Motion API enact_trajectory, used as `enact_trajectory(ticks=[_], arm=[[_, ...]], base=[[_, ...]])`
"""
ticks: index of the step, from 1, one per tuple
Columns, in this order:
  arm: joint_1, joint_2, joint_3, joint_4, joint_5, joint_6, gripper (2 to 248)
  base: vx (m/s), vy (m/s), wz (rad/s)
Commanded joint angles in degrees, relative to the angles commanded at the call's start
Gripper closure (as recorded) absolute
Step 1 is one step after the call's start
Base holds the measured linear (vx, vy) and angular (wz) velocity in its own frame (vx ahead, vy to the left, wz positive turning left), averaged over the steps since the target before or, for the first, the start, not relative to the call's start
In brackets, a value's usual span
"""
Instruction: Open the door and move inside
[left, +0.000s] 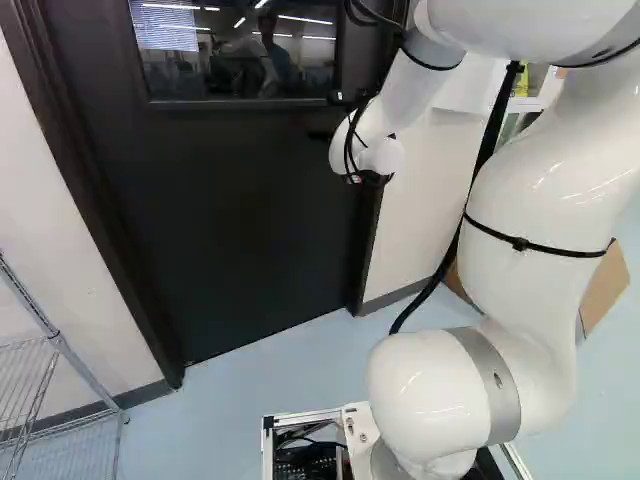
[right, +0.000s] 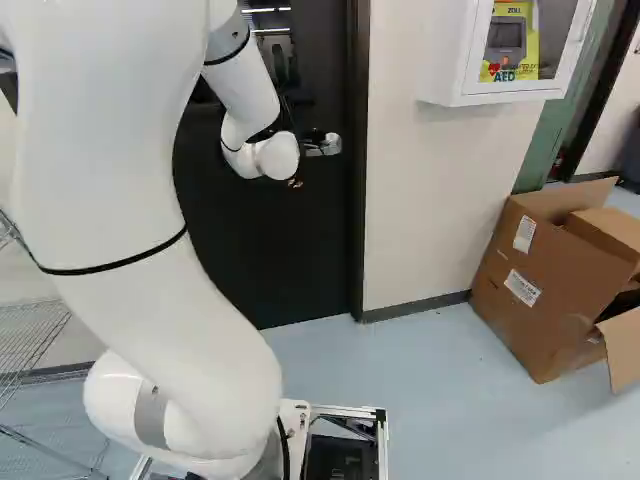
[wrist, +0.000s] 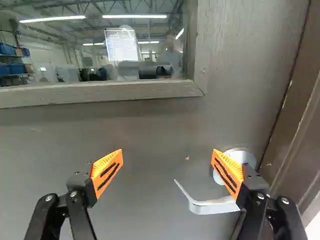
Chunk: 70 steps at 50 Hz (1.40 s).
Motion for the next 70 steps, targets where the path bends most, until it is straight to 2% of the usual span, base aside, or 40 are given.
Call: enact_trajectory(ticks=[38,70], arm=[[-0.18,-3.28,1.36,0.00,0.00,0.00,3],[-2.33,-6.47,2.08,0.00,0.00,0.00,3]], base=[[0.000,0.000,0.000],[0.000,0.000,0.000]])
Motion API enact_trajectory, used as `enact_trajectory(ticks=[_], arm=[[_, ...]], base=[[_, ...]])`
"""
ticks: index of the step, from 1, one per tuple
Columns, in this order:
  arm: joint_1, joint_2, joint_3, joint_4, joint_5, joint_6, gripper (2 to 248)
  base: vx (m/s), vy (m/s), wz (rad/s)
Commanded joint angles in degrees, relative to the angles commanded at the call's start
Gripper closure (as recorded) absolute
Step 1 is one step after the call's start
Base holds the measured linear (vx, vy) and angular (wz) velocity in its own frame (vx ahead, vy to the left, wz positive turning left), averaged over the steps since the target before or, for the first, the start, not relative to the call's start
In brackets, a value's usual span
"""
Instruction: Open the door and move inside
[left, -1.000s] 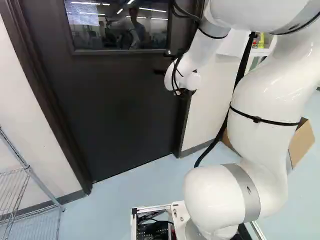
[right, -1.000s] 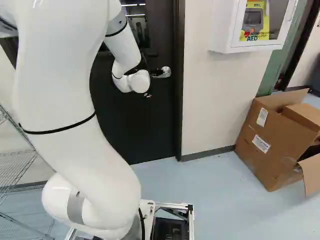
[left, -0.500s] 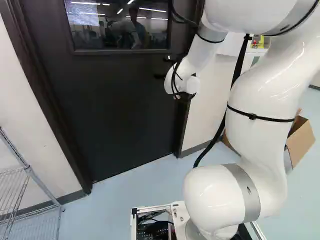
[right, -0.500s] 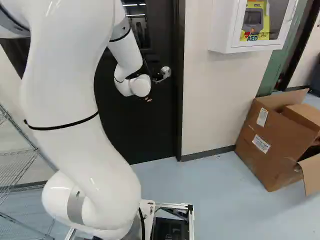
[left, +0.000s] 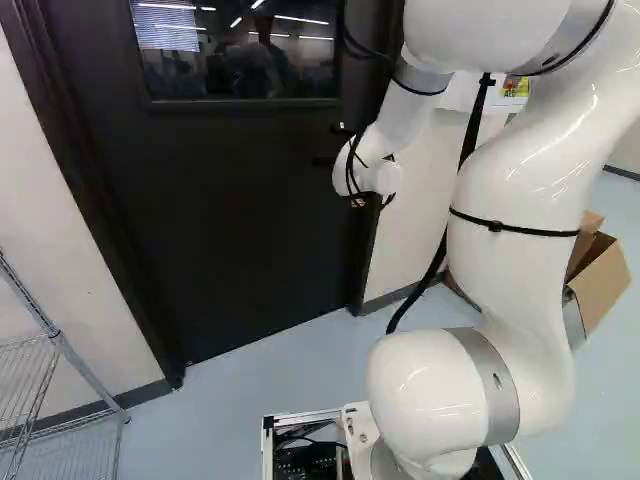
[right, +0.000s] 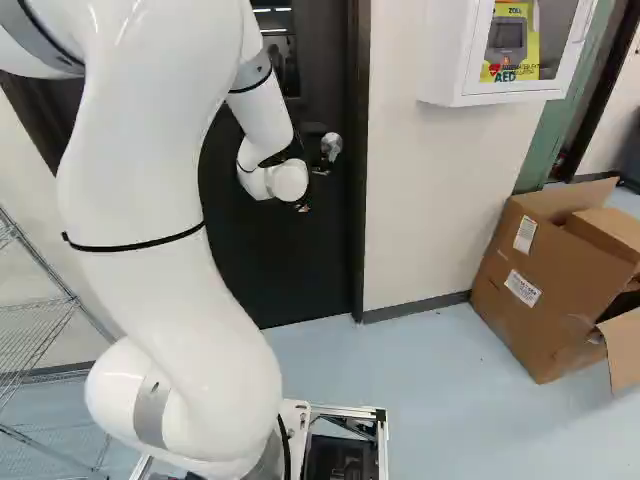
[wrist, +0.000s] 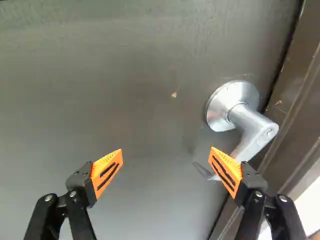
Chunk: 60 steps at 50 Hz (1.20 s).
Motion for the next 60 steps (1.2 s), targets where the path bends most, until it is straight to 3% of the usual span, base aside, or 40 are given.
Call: enact_trajectory(ticks=[18,60], arm=[[-1.21,-2.07,0.02,0.00,0.00,0.00,3],[-1.19,-4.29,-2.29,-0.74,0.00,0.00,3]], base=[[0.000,0.000,-0.002],[0.000,0.000,0.000]])
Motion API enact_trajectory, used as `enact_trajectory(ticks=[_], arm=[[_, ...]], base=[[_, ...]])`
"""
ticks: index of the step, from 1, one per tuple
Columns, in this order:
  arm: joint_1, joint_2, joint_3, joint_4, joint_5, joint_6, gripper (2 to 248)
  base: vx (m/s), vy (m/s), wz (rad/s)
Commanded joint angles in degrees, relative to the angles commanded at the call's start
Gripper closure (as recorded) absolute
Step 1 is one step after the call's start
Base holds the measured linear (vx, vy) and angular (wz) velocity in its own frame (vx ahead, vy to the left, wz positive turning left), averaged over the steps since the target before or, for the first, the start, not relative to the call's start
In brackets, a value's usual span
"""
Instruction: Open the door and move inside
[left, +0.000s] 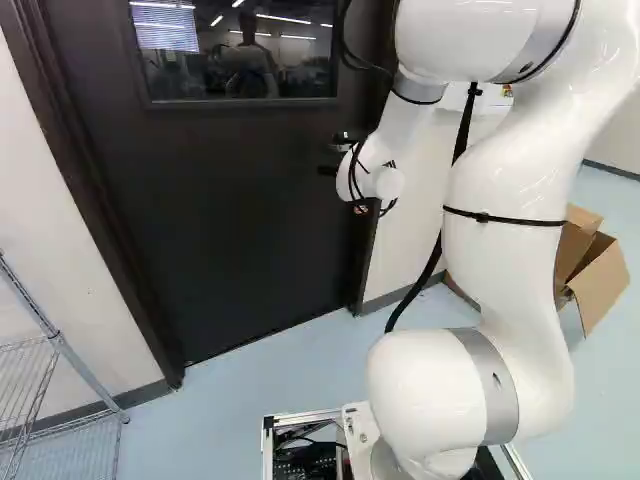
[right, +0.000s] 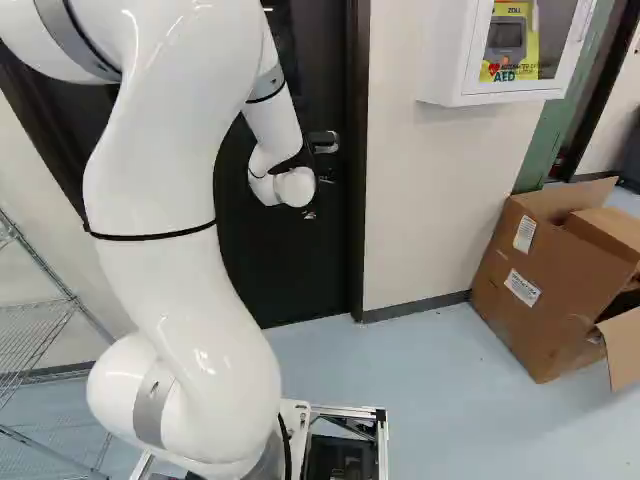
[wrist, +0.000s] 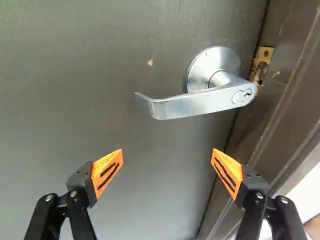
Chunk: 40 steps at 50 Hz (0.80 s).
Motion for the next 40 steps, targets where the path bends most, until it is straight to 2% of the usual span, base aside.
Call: enact_trajectory(ticks=[27,40], arm=[[0.20,-5.09,-6.23,-3.11,0.00,0.00,3],[0.30,-8.52,-10.56,-6.01,0.00,0.00,3]], base=[[0.000,0.000,0.000],[0.000,0.000,0.000]])
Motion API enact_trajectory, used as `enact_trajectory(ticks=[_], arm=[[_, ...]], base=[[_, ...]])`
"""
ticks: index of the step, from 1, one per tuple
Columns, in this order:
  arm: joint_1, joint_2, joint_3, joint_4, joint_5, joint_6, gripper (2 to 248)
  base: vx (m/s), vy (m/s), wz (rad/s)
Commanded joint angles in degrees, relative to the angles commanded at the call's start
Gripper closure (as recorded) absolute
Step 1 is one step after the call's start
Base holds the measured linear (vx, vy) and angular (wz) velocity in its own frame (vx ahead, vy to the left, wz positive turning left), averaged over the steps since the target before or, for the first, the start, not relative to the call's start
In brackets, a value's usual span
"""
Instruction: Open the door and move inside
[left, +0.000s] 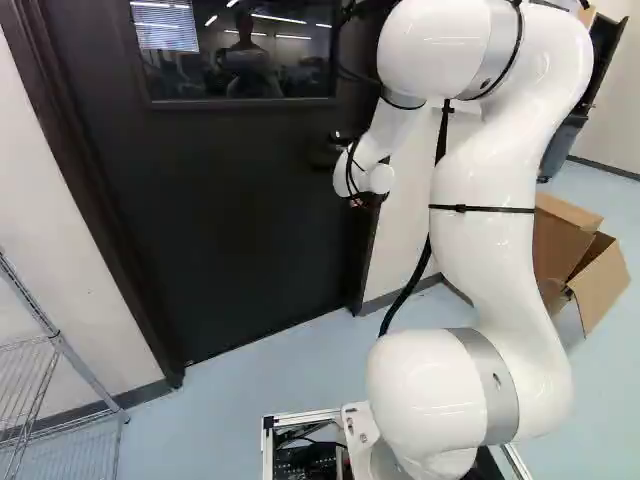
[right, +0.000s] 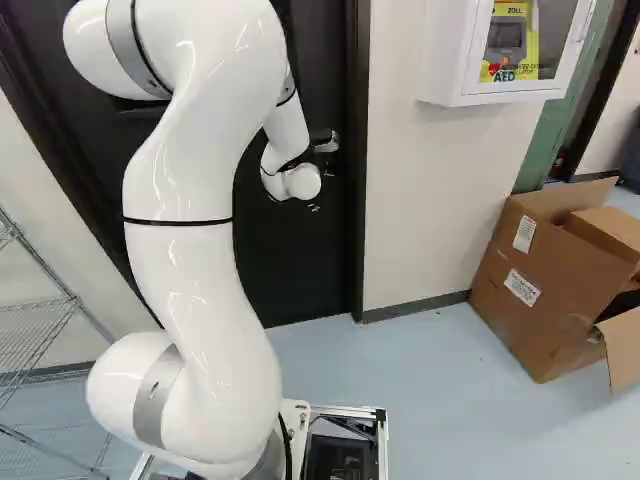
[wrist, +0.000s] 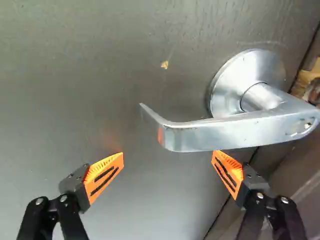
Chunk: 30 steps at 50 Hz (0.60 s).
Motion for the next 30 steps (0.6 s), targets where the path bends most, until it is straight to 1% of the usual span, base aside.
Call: enact_trajectory(ticks=[30], arm=[[0.35,-8.14,-10.70,-7.42,0.00,0.00,3]], base=[[0.000,0.000,0.000]])
